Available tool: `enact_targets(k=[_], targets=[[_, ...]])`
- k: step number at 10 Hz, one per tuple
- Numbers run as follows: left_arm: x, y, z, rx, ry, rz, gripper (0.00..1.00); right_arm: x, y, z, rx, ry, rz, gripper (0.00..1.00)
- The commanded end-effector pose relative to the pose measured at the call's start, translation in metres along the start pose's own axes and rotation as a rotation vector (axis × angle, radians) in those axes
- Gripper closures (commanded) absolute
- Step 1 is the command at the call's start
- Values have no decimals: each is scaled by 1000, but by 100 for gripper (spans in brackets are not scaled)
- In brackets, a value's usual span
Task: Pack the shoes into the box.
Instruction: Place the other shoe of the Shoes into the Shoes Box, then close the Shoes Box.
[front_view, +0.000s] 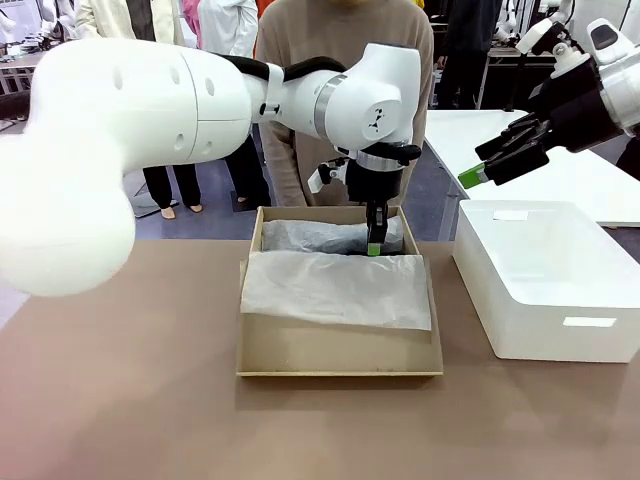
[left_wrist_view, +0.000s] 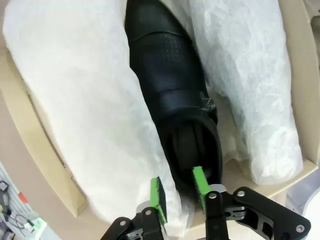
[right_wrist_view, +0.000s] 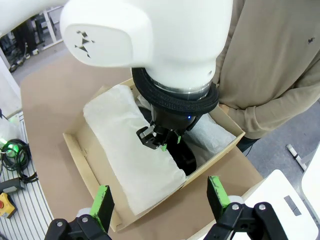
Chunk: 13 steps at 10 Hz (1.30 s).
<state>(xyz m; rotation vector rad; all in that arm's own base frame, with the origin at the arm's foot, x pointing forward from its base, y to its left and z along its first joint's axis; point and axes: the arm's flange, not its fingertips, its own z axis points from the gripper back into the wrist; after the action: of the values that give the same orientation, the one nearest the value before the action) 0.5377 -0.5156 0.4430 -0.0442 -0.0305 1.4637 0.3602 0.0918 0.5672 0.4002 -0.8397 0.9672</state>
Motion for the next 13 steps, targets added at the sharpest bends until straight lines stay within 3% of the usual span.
enact_targets(k=[1, 3, 6, 7, 8, 13], targets=[[-4, 2, 36, 12, -37, 57, 0, 0, -4, -2, 14, -22, 16, 0], [0, 5, 68, -19, -50, 61, 0, 0, -4, -2, 14, -22, 16, 0], [14, 6, 81, -25, -31, 89, 0, 0, -4, -2, 14, -22, 16, 0], [35, -3, 66, 66, 41, 48, 0, 0, -4, -2, 14, -22, 16, 0], [13, 8, 82, -38, -4, 13, 0, 0, -4, -2, 14, -22, 16, 0], [13, 8, 82, -38, -4, 13, 0, 0, -4, -2, 14, -22, 16, 0]])
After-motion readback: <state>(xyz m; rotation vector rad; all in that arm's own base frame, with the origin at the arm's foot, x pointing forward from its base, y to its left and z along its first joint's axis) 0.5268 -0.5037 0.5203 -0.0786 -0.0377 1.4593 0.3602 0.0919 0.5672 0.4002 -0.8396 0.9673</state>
